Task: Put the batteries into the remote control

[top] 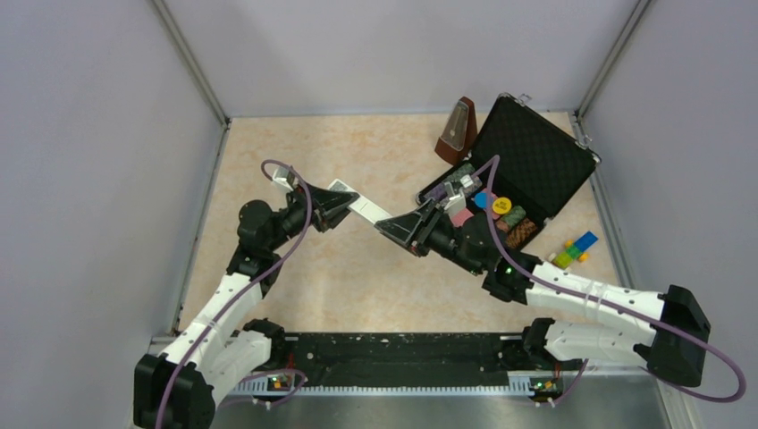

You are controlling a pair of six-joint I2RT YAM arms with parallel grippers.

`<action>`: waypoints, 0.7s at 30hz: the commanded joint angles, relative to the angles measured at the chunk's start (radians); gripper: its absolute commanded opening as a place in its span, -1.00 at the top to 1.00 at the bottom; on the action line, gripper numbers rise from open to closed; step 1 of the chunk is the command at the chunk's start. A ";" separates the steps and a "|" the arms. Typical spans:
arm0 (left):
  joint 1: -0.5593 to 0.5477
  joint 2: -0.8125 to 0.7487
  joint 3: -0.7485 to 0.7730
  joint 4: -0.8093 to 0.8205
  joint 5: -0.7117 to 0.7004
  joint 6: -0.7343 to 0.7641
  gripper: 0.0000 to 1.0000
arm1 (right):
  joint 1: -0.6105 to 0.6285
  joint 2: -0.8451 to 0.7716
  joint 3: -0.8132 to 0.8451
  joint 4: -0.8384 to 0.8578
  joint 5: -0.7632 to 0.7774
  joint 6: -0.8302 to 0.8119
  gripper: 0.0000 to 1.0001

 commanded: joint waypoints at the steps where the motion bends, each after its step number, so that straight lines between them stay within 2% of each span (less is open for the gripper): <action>1: 0.007 0.001 0.011 0.078 -0.035 0.001 1.00 | -0.005 -0.031 -0.018 0.008 -0.007 -0.017 0.23; 4: 0.007 0.004 0.015 0.075 -0.029 0.007 1.00 | -0.004 -0.031 -0.024 0.014 -0.001 -0.001 0.16; 9: 0.007 0.005 0.012 0.068 -0.011 0.015 1.00 | -0.006 -0.002 0.012 0.040 0.000 0.002 -0.35; 11: 0.007 -0.002 0.007 0.063 -0.010 0.015 1.00 | -0.006 0.012 0.035 0.041 0.003 -0.005 -0.48; 15: 0.007 -0.017 -0.002 0.049 -0.010 0.021 1.00 | -0.008 0.046 0.080 0.050 0.015 -0.012 -0.55; 21: 0.007 -0.036 -0.013 0.041 -0.008 0.014 1.00 | -0.021 0.095 0.106 0.057 0.039 0.041 -0.54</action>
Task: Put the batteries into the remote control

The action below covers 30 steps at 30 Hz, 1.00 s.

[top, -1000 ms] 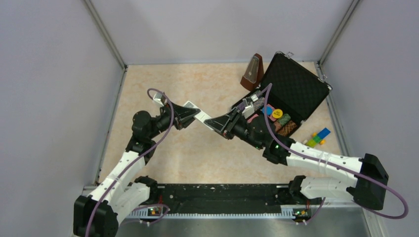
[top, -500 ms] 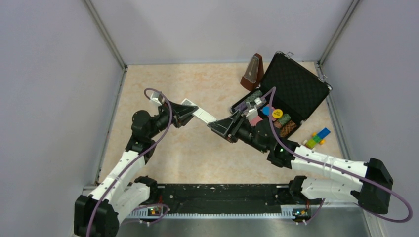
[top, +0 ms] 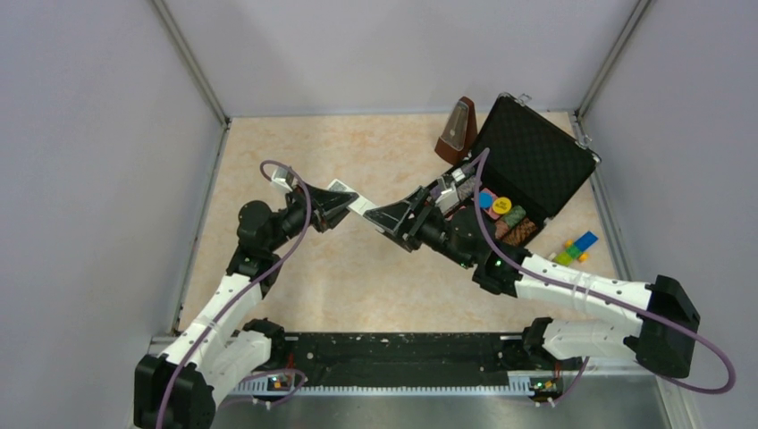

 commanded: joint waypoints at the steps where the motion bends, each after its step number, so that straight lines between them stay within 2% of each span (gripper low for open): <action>1: 0.003 -0.038 -0.009 0.038 0.002 0.002 1.00 | -0.019 0.021 0.038 0.058 0.043 0.053 -0.52; 6: 0.003 -0.061 -0.009 0.027 -0.006 0.001 1.00 | -0.025 0.030 0.028 0.061 0.061 0.078 -0.27; 11: 0.003 -0.064 -0.004 0.021 -0.014 -0.002 1.00 | -0.026 0.039 0.029 0.070 0.037 0.063 0.14; 17: 0.003 -0.055 0.000 0.025 -0.028 -0.017 1.00 | -0.027 0.036 0.037 0.066 0.005 0.027 0.52; 22: 0.003 -0.043 0.018 0.015 -0.053 -0.033 1.00 | -0.032 0.017 0.026 0.087 -0.030 -0.031 0.70; 30: 0.005 -0.019 0.038 0.021 -0.071 -0.056 1.00 | -0.049 -0.021 -0.031 0.170 -0.104 -0.078 0.77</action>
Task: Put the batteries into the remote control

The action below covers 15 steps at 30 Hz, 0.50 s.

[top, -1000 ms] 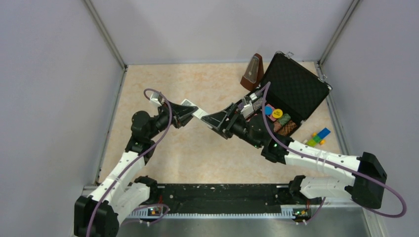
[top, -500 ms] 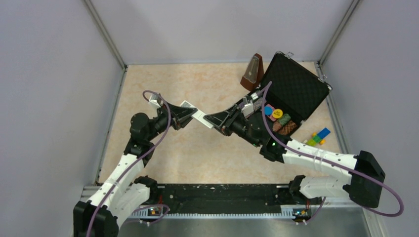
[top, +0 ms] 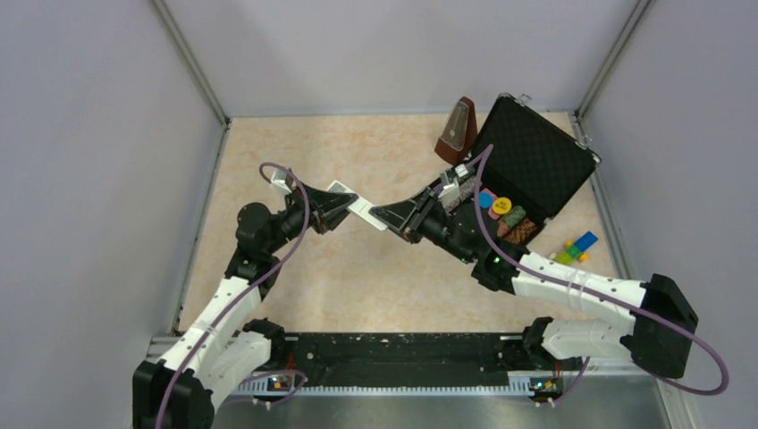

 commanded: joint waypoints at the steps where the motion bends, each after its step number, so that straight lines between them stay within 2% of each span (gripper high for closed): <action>1: 0.008 0.017 0.045 0.055 -0.060 -0.040 1.00 | -0.009 -0.057 -0.035 0.095 -0.080 -0.083 0.78; 8: 0.007 0.021 0.056 0.076 -0.070 -0.028 1.00 | -0.013 -0.078 -0.057 0.041 -0.076 -0.055 0.68; 15: 0.006 0.023 0.059 0.088 -0.042 -0.028 1.00 | -0.012 -0.038 -0.008 0.020 -0.056 -0.044 0.70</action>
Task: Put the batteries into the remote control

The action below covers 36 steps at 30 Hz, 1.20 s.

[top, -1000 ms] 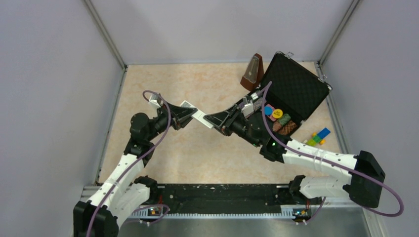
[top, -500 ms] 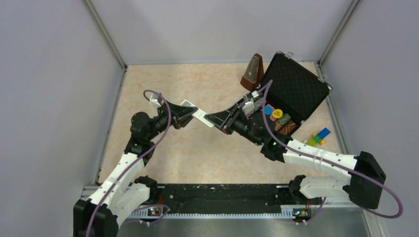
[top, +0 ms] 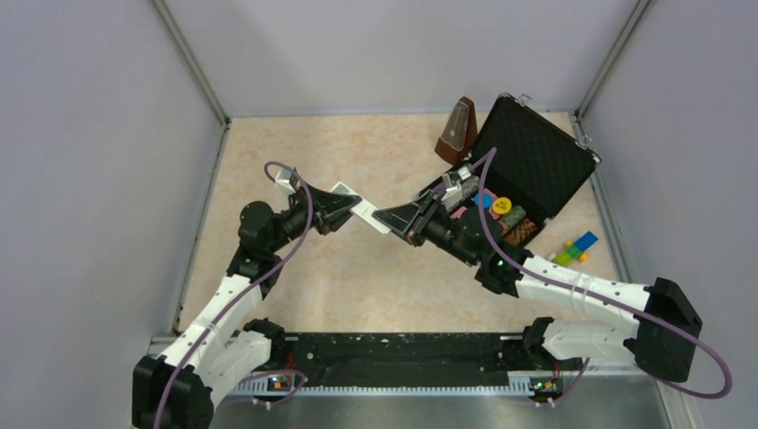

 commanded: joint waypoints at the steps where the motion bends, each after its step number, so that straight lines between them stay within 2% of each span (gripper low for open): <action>1: 0.022 0.001 0.052 0.083 -0.063 -0.018 1.00 | -0.005 0.007 0.052 -0.018 -0.025 -0.034 0.72; 6: 0.017 0.016 0.073 0.094 0.001 -0.005 1.00 | -0.005 0.079 0.102 -0.006 -0.031 -0.022 0.88; 15: 0.000 -0.024 0.045 0.098 0.028 -0.057 1.00 | -0.005 0.185 0.146 0.057 -0.048 0.004 0.86; 21: -0.005 -0.031 0.062 0.098 0.058 -0.078 1.00 | -0.005 0.225 0.169 0.061 -0.078 0.014 0.75; 26: -0.012 -0.032 0.081 0.081 0.088 -0.038 1.00 | -0.004 0.238 0.184 0.014 -0.076 0.041 0.49; 36: -0.026 -0.080 0.119 0.028 0.124 0.171 1.00 | -0.005 0.259 0.213 -0.136 -0.057 0.091 0.47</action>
